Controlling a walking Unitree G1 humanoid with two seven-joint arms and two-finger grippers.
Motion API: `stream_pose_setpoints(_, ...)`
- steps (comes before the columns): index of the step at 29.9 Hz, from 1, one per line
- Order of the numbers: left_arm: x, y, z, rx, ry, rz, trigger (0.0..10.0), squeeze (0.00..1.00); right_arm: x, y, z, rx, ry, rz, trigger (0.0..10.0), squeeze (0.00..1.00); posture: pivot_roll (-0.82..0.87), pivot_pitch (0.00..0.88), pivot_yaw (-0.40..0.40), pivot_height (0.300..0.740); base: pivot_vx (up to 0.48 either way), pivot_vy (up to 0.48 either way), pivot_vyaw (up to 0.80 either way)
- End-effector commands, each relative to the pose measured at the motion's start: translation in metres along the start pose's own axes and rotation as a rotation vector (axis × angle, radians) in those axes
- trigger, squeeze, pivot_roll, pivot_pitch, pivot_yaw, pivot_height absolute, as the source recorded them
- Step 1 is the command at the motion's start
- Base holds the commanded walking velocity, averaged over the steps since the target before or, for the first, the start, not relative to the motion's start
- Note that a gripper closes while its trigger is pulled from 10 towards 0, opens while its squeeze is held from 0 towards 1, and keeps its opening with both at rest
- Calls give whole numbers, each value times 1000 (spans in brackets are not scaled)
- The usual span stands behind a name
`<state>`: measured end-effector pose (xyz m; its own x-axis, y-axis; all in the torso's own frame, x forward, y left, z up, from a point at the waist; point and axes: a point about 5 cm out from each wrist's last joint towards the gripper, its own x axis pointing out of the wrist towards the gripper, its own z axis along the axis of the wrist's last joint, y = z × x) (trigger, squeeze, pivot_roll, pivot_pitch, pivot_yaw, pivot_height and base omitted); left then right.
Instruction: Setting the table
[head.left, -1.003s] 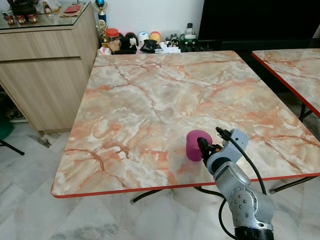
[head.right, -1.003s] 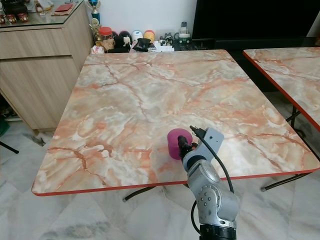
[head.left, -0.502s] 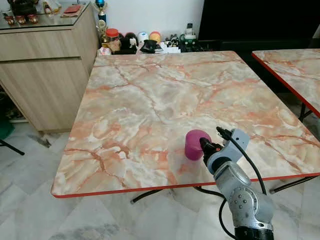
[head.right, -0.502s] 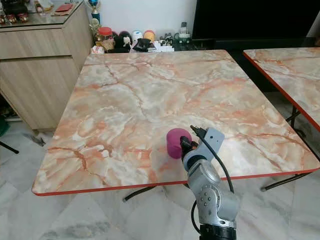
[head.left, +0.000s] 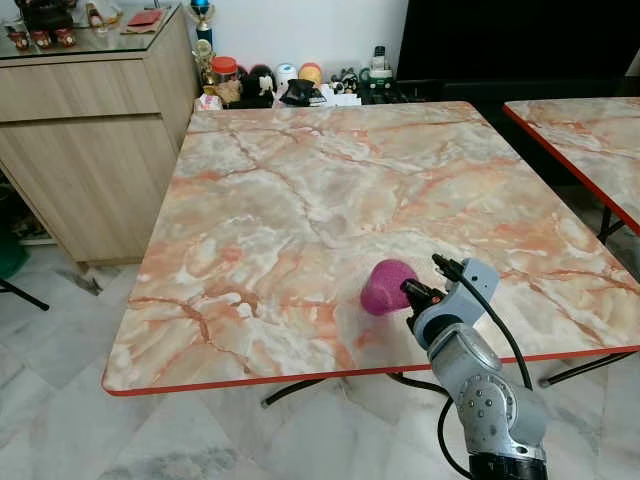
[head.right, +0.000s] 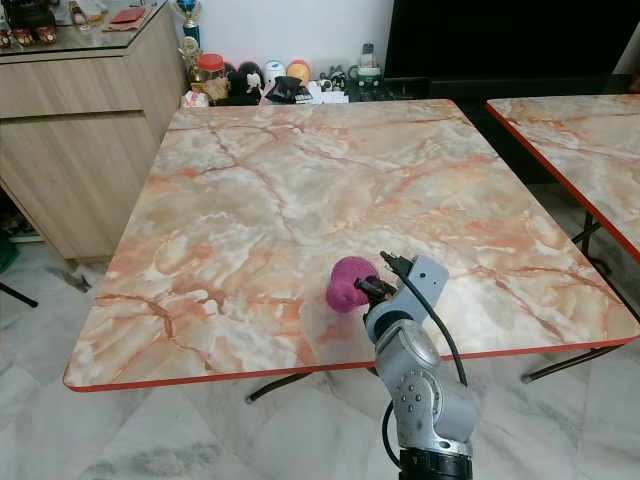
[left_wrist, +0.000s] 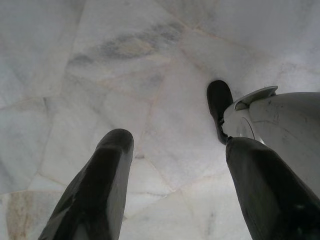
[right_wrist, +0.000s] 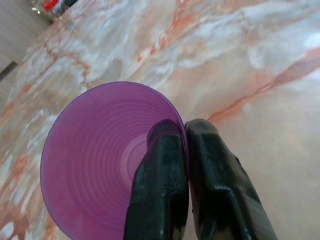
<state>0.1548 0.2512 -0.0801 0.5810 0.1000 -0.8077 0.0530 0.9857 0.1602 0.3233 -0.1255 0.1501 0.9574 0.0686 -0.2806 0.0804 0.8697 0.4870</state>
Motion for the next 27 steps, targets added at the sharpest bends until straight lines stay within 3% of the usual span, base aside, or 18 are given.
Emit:
stream_pose_setpoints(1,-2,0,-11,17,40,-6,10000,0,0,-4,-2,-1,-11,-25,0,0,9,126,-1,740,0,0,0)
stream_pose_setpoints(3,-2,-1,-10,19,40,-4,10000,0,-1,-3,8,2,-90,-23,0,0,7,127,-2,740,0,0,0)
stream_pose_setpoints(7,-2,-1,-10,18,38,-2,10000,0,-4,-2,23,-89,-220,-20,0,0,5,128,-4,740,0,0,0)
stream_pose_setpoints(8,-2,-1,-10,18,38,-2,10000,0,-5,-1,26,-100,-247,-14,2039,0,5,128,-4,740,0,0,0)
stream_pose_setpoints(9,-2,-2,-10,17,38,-1,10000,0,-8,0,33,-131,-296,-6,10000,0,-3,129,-5,740,0,0,0)
stream_pose_setpoints(17,-2,-1,-10,17,39,2,10000,0,-15,-1,56,-297,-445,35,10000,0,-12,130,-5,740,0,0,0)
stream_pose_setpoints(18,-2,0,-9,20,37,6,10000,0,-22,-11,68,-359,-508,17,10000,0,-15,130,-5,740,0,0,0)
stream_pose_setpoints(20,-2,3,-8,22,34,11,10000,0,-27,-22,75,-403,-534,-19,10000,0,-19,129,-7,740,0,0,0)
stream_pose_setpoints(24,-1,5,-2,31,14,13,10000,0,-36,-56,76,-447,-520,-155,10000,0,-25,129,-7,740,0,0,0)
stream_pose_setpoints(27,0,5,2,35,2,11,10000,0,-40,-66,73,-484,-506,-186,10000,0,-31,126,-4,740,0,0,0)
